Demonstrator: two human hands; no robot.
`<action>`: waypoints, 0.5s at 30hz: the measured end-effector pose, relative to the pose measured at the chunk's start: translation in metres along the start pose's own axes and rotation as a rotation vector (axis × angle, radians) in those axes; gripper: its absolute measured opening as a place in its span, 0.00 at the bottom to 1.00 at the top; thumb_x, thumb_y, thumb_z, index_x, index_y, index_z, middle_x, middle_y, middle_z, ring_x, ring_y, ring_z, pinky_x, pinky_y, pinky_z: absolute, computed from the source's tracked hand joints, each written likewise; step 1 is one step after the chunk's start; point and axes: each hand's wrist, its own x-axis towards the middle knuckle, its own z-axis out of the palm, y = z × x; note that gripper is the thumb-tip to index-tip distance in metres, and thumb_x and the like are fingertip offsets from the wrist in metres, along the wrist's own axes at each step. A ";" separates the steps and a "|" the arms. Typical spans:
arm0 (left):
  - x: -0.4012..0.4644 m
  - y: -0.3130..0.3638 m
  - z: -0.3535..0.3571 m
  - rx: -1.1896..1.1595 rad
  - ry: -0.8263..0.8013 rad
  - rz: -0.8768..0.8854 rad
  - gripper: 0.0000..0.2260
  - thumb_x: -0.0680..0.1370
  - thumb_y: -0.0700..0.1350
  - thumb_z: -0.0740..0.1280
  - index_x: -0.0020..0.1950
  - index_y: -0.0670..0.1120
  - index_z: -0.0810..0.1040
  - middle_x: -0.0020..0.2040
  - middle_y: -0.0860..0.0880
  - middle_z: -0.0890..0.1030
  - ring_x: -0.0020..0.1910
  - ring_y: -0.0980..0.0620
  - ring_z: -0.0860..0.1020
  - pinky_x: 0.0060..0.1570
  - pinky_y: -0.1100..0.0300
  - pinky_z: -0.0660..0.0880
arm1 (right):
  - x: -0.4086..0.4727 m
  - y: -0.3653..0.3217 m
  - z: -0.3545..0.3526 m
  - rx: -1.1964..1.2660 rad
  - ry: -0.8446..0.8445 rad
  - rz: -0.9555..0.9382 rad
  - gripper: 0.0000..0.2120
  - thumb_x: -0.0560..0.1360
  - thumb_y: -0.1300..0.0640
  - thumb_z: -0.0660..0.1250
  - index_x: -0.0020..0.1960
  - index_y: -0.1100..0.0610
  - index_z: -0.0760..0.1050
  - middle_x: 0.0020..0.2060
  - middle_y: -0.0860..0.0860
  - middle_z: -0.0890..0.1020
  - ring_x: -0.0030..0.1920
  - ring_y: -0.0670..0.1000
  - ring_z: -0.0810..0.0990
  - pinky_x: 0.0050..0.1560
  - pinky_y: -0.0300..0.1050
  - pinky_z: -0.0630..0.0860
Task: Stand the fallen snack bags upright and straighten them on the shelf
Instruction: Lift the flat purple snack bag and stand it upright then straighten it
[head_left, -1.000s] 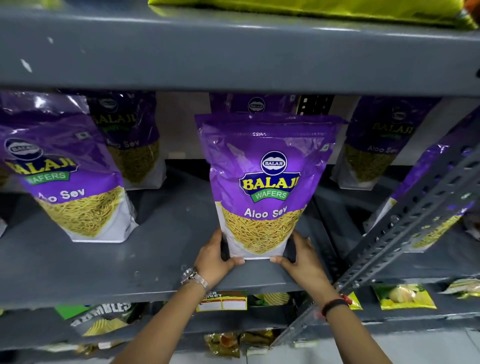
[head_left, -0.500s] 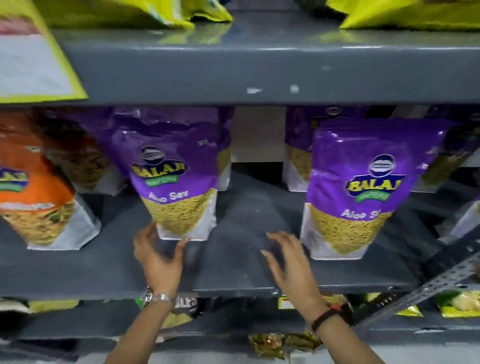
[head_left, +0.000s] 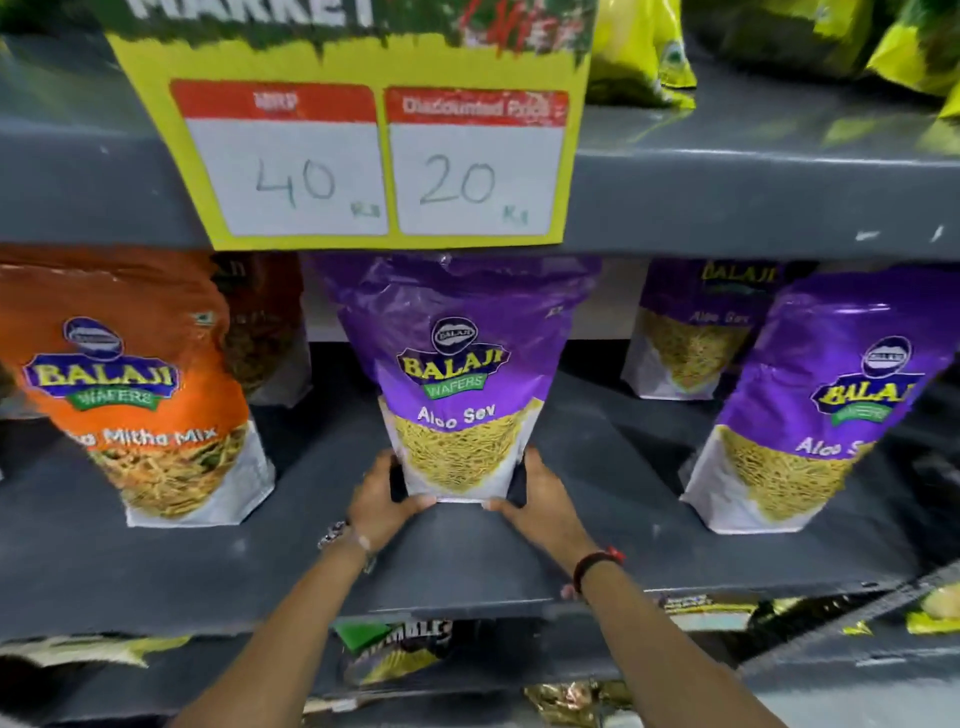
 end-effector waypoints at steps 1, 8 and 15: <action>-0.003 0.000 0.003 0.008 0.007 0.002 0.44 0.50 0.62 0.65 0.62 0.42 0.66 0.61 0.42 0.75 0.60 0.42 0.72 0.56 0.52 0.69 | -0.003 0.001 -0.002 -0.009 0.013 -0.009 0.29 0.65 0.60 0.73 0.62 0.61 0.64 0.58 0.58 0.77 0.58 0.57 0.75 0.42 0.34 0.63; -0.033 0.000 0.028 0.081 0.043 -0.003 0.37 0.53 0.60 0.68 0.58 0.43 0.68 0.59 0.43 0.77 0.59 0.41 0.73 0.59 0.46 0.70 | -0.035 0.021 -0.019 -0.019 0.009 0.023 0.29 0.66 0.58 0.73 0.62 0.58 0.64 0.59 0.57 0.77 0.60 0.57 0.74 0.50 0.37 0.67; -0.037 0.000 0.039 0.229 0.125 0.031 0.30 0.64 0.45 0.75 0.60 0.41 0.66 0.60 0.39 0.76 0.61 0.39 0.71 0.60 0.47 0.68 | -0.041 0.027 -0.019 -0.014 0.024 0.046 0.31 0.65 0.57 0.73 0.64 0.55 0.64 0.60 0.56 0.76 0.61 0.56 0.72 0.54 0.42 0.68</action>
